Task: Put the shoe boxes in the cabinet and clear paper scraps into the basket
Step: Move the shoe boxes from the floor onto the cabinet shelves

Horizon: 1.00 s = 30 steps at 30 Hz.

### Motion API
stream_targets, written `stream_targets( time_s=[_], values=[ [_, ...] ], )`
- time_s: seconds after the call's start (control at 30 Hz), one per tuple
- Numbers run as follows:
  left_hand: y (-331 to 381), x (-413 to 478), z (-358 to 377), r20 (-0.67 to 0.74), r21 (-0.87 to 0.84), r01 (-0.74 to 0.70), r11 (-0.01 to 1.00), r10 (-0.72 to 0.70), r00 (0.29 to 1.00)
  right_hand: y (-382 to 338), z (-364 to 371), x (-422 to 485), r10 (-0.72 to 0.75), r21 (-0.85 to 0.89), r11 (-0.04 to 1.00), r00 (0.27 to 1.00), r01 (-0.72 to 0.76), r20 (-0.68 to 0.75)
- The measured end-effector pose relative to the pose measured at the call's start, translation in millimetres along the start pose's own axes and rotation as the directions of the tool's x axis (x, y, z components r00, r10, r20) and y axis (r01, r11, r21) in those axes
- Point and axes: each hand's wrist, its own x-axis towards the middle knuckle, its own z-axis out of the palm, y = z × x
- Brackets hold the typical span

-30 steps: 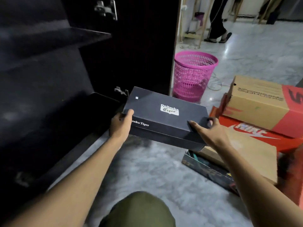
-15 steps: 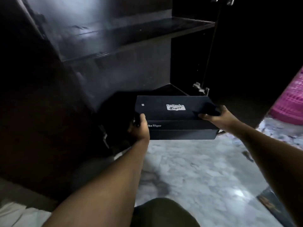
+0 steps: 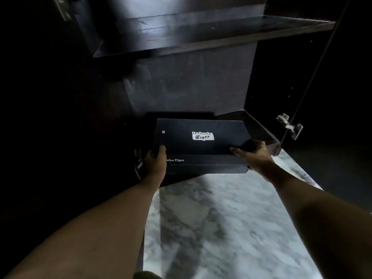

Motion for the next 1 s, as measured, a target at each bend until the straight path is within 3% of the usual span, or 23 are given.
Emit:
stream_targets(
  time_s=[0.27, 0.4, 0.53, 0.6, 0.67, 0.73, 0.9, 1.0],
  values=[
    [-44, 41, -3, -0.006, 0.077, 0.171, 0.982, -0.171, 0.985, 20, 39, 33, -0.048, -0.013, 0.999, 0.996, 0.049, 0.069],
    [-47, 43, -3, 0.042, 0.298, 0.079, 0.951, -0.095, 0.995, 28, 56, 41, -0.064, -0.021, 0.998, 0.996, 0.065, 0.062],
    [-42, 38, 1, 0.031, 0.599, -0.086, 0.796, 0.085, 0.996, 26, 73, 40, -0.081, -0.086, 0.994, 0.994, 0.074, -0.076],
    [-40, 28, 5, 0.082, 0.723, -0.178, 0.668, 0.173, 0.981, 25, 83, 35, -0.143, -0.13, 0.984, 0.971, 0.119, -0.193],
    [-40, 15, 11, 0.114, 0.808, -0.218, 0.547, 0.218, 0.969, 24, 94, 27, -0.209, -0.179, 0.97, 0.934, 0.162, -0.288],
    [-41, 8, 16, 0.13, 0.845, -0.216, 0.488, 0.206, 0.97, 24, 105, 23, -0.243, -0.227, 0.958, 0.911, 0.173, -0.333],
    [-45, 31, 19, 0.178, 0.905, -0.223, 0.363, 0.155, 0.972, 19, 126, 28, -0.271, -0.279, 0.943, 0.903, 0.18, -0.334],
    [-41, 53, 22, 0.214, 0.915, -0.244, 0.322, 0.126, 0.969, 17, 127, 45, -0.229, -0.281, 0.944, 0.957, 0.173, -0.179]
  ],
)
